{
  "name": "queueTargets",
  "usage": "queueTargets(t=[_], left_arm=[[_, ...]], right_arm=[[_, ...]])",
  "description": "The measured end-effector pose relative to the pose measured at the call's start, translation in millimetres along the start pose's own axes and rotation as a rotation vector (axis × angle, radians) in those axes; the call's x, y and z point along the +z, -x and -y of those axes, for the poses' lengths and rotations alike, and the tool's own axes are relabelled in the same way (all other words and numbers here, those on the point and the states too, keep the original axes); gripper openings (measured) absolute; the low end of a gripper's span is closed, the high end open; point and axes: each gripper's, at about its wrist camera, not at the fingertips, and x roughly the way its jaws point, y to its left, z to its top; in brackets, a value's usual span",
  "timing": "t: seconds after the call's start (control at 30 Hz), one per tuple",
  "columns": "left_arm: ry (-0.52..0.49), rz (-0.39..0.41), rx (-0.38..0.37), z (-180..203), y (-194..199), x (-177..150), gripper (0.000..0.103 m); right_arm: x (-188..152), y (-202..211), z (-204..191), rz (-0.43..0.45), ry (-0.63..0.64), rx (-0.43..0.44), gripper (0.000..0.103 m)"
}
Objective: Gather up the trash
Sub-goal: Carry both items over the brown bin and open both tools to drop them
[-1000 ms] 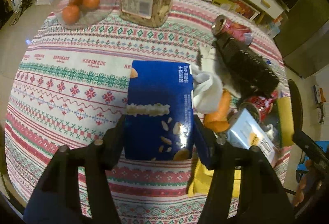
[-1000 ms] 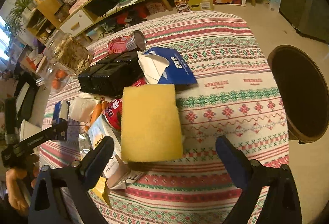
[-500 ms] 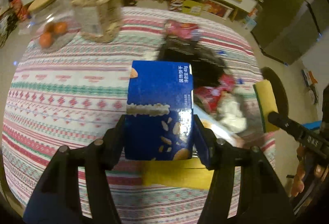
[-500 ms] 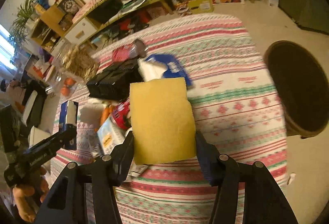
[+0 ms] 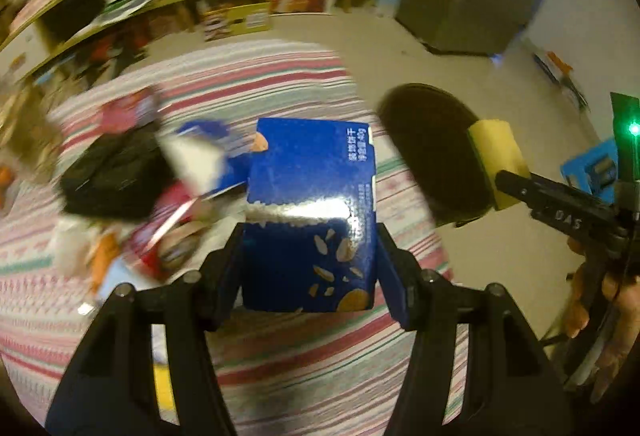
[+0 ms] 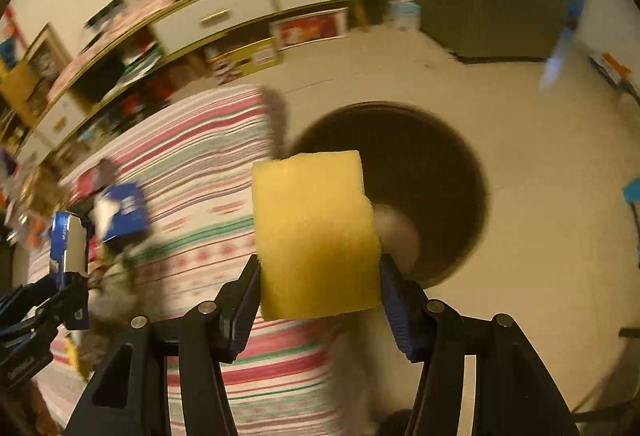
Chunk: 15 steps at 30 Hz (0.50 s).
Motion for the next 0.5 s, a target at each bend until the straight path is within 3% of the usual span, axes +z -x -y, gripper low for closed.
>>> queueTargets(t=[0.27, 0.5], left_arm=[[-0.112, -0.069, -0.08, 88, -70, 43, 0.062], [-0.128, -0.114, -0.076, 127, -122, 62, 0.062]], right_arm=[[8, -16, 66, -0.006, -0.115, -0.036, 0.058], [11, -26, 95, -0.017, -0.205, -0.033, 0.059]])
